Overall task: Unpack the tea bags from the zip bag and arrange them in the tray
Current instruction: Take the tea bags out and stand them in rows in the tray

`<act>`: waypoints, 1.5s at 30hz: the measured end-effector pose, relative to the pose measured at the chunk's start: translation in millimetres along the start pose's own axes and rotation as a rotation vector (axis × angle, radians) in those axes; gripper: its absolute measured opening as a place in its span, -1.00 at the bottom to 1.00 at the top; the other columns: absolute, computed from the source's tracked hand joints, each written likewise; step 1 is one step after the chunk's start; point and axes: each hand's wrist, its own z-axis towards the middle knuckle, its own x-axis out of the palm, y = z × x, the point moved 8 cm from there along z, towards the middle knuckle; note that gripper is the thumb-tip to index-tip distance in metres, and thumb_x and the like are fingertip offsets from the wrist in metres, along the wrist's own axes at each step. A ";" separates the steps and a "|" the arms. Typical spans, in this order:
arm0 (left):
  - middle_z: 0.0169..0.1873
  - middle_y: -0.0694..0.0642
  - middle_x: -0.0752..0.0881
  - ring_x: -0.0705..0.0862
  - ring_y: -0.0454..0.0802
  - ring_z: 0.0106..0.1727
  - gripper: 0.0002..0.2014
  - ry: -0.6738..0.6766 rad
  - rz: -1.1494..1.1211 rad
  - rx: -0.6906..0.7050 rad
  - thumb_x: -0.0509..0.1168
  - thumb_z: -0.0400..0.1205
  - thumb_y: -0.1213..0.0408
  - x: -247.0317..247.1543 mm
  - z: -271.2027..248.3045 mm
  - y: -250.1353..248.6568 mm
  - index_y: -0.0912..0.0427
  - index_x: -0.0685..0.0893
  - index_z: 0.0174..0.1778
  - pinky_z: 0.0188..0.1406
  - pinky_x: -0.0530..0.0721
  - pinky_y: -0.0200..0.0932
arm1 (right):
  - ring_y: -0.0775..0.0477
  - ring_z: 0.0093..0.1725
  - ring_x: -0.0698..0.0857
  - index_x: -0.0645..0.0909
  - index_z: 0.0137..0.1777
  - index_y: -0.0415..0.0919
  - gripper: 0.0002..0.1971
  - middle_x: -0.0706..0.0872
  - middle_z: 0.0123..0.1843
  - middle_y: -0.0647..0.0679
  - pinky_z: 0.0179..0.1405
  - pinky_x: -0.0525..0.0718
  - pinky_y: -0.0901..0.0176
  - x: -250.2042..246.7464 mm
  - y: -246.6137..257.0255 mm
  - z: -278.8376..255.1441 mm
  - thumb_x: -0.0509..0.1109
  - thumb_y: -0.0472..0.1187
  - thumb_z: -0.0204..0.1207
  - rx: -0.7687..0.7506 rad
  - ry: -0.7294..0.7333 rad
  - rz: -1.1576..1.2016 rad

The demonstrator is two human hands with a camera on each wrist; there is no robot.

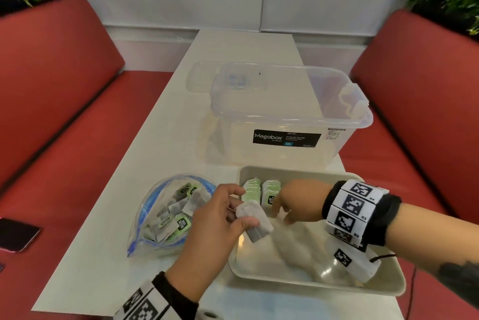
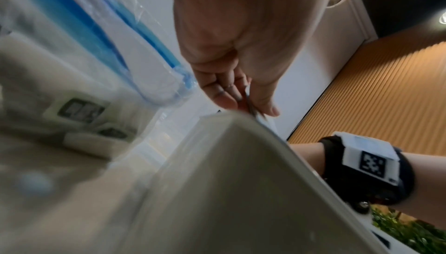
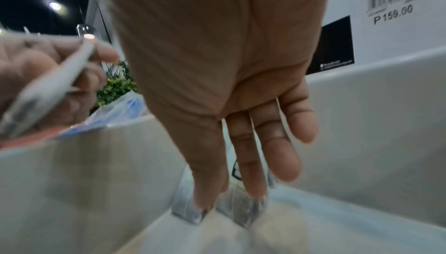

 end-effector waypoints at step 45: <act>-0.13 -0.23 0.70 0.62 -0.35 -0.13 -0.76 0.043 0.096 -0.013 0.45 0.48 0.29 9.1 9.5 -30.2 -0.17 0.63 -0.09 -0.18 0.54 -0.44 | 0.14 -0.33 0.60 0.72 -0.23 0.00 -0.95 0.71 -0.33 0.06 -0.24 0.58 0.20 -88.0 9.5 -79.5 0.53 -0.08 0.38 -0.029 -0.657 0.478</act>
